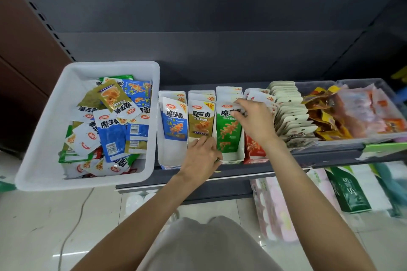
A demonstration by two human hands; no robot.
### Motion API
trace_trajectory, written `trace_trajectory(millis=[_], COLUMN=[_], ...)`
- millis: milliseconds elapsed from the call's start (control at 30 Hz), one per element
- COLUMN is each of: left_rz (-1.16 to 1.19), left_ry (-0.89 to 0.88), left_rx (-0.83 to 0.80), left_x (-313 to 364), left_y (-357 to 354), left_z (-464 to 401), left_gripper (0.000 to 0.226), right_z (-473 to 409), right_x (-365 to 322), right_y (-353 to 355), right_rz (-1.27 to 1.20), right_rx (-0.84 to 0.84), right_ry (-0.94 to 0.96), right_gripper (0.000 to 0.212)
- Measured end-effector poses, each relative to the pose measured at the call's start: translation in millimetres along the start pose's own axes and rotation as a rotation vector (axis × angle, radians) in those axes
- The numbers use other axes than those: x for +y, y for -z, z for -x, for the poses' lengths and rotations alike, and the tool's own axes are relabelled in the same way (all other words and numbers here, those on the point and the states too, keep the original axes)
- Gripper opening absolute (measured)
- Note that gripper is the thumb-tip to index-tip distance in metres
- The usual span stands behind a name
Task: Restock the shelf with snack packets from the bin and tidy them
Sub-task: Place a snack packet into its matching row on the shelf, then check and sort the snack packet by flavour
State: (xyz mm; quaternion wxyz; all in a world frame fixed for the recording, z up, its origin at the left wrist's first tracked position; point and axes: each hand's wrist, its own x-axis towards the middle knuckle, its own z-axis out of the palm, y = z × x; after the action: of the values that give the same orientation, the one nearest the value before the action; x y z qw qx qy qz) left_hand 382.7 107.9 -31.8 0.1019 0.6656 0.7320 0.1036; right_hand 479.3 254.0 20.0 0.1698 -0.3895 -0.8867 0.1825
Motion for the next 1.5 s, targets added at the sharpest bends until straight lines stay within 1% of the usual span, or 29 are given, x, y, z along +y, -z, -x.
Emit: trace_trajectory(millis=[67,167,233,367,433,500,567,600,667,700,733,767,833,967,1033,1067,1100,1167,1233,1300,1367,1433,1467,1500], left_rz=[-0.002,-0.005,-0.003,-0.02,0.013,0.107,0.217,0.259,0.278,0.263,0.237,0.201,0.117,0.052,0.024,0.017,0.007,-0.041,-0.08,-0.083,-0.073,-0.051,-0.027,0.014], left_ry=[-0.014,-0.013,-0.014,-0.035,-0.047,-0.057,-0.044,-0.031,0.038,0.096,0.17,0.252,0.424,0.703,0.77,0.774,0.768,0.748,0.721,0.697,0.681,0.67,0.661,0.638], left_rx=[0.028,0.017,0.011,0.001,0.026,0.139,0.358,0.489,0.706,0.767,0.792,0.775,0.65,0.308,0.197,0.174,0.164,0.153,0.141,0.134,0.135,0.147,0.185,0.264], left_x=[-0.3,-0.1,-1.4,-2.1,-3.9,-9.1,-18.0,-25.0,-47.3,-63.1,-82.5,-104.7,-148.5,-209.3,-225.2,-231.2,-235.7,-240.9,-243.4,-245.6,-249.0,-252.3,-253.5,-253.8], left_y=[-0.3,0.5,-0.3,-0.8,2.1,11.1,28.4,39.4,61.3,70.8,77.7,81.1,81.8,73.2,70.9,69.9,68.9,68.3,67.5,65.9,64.3,63.0,62.4,62.5], left_z=[-0.1,-0.5,-1.1,-0.7,1.4,6.0,16.5,23.7,40.7,50.0,59.5,69.0,85.9,105.9,108.5,108.2,107.1,102.8,99.0,96.9,96.2,96.5,97.0,97.8], left_gripper=[0.021,0.023,0.025,0.026,0.027,0.026,0.025,0.024,0.022,0.023,0.022,0.02,0.02,0.05,0.06,0.063,0.064,0.064,0.062,0.06,0.061,0.064,0.066,0.067], right_z=[1.1,9.9,15.9,22.2,26.2,31.7,38.2,41.0,43.6,43.0,40.8,37.5,28.0,1.3,-12.7,-19.5,-26.4,-41.3,-56.0,-68.0,-75.4,-77.8,-78.0,-77.4], right_x=[1.6,8.1,9.2,7.4,4.0,-6.2,-24.8,-36.0,-61.7,-75.6,-89.3,-102.9,-129.7,-177.4,-194.9,-202.4,-209.0,-219.5,-226.0,-229.7,-230.6,-230.8,-231.2,-231.8], right_y=[-9.7,-21.7,-25.7,-23.1,-15.1,-3.3,9.0,13.1,13.6,9.7,2.7,-6.6,-29.4,-84.8,-114.3,-127.6,-139.4,-159.3,-176.3,-191.0,-202.2,-203.8,-200.6,-195.0], right_rz=[0.083,0.227,0.245,0.136,-0.005,-0.199,-0.375,-0.436,-0.482,-0.496,-0.507,-0.502,-0.456,-0.325,-0.212,-0.16,-0.105,0.014,0.098,0.167,0.243,0.208,0.128,0.022], right_rx=[0.033,0.049,0.073,0.104,0.172,0.288,0.346,0.333,0.216,0.127,0.035,-0.048,-0.181,-0.394,-0.462,-0.477,-0.466,-0.369,-0.289,-0.309,-0.365,-0.355,-0.323,-0.289], right_ry=[0.027,0.02,-0.014,-0.088,-0.126,-0.125,-0.096,-0.074,-0.011,0.027,0.074,0.132,0.241,0.316,0.331,0.322,0.307,0.264,0.168,0.04,-0.026,-0.058,-0.063,-0.065], right_gripper=[0.024,0.035,0.041,0.058,0.058,0.048,0.036,0.029,0.02,0.017,0.015,0.014,0.015,0.025,0.035,0.039,0.042,0.043,0.048,0.058,0.067,0.071,0.068,0.064])
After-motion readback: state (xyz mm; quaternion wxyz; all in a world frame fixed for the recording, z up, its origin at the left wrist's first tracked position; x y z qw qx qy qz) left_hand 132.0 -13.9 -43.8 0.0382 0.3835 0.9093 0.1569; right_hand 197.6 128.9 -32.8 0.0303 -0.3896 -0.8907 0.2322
